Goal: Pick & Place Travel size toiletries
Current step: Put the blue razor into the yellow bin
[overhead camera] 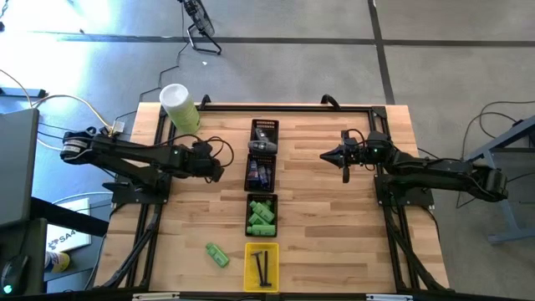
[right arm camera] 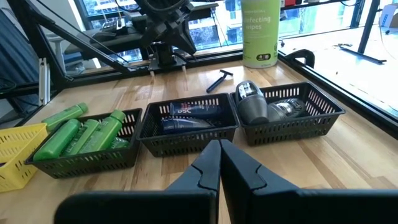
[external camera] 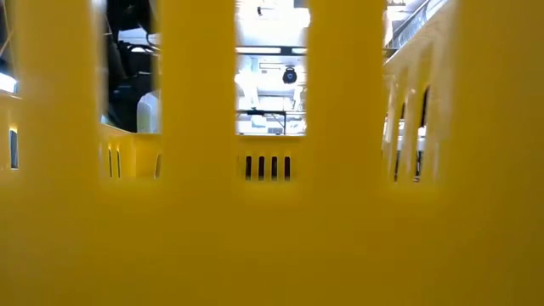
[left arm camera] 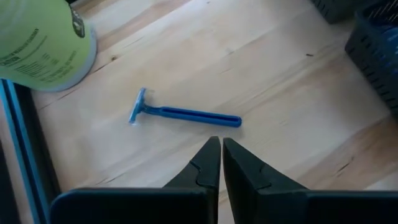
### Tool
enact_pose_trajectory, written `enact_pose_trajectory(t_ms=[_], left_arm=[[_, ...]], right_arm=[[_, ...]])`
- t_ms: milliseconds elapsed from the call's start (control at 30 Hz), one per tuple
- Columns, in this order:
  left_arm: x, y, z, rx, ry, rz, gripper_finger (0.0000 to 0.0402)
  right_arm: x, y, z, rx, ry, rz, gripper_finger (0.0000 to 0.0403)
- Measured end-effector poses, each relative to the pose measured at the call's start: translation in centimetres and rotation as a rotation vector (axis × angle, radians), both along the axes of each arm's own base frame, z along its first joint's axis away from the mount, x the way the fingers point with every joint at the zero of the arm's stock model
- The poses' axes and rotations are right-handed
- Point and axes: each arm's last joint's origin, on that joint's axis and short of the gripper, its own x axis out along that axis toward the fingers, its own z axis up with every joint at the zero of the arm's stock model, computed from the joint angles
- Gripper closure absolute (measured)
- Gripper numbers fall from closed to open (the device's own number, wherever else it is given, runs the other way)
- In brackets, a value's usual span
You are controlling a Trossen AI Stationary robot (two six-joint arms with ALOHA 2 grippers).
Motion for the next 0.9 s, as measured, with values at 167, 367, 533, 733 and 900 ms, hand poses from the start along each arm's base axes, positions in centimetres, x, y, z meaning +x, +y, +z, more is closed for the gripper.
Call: enact_pose_trajectory(t_ms=[167, 367, 533, 733, 900], left_arm=[[0.0, 0.1, 0.0, -0.002, 0.005, 0.005, 0.0377], [-0.3, 1.4, -0.1, -0.059, 0.029, 0.059, 0.0305], [-0.5, 2.5, -0.2, -0.079, 0.038, 0.09, 0.022], [-0.6, 3.3, -0.2, -0.095, 0.045, 0.115, 0.0126], [-0.8, 3.8, -0.2, -0.086, 0.046, 0.142, 0.0084]], right_arm=[[0.0, 0.0, 0.0, 0.0, 0.0, 0.0, 0.04], [0.0, 0.0, 0.0, 0.0, 0.0, 0.0, 0.0401], [0.0, 0.0, 0.0, 0.0, 0.001, 0.0, 0.0401], [0.0, 0.0, 0.0, 0.0, 0.001, 0.0, 0.0401], [0.0, 0.0, 0.0, 0.0, 0.001, 0.0, 0.0401]])
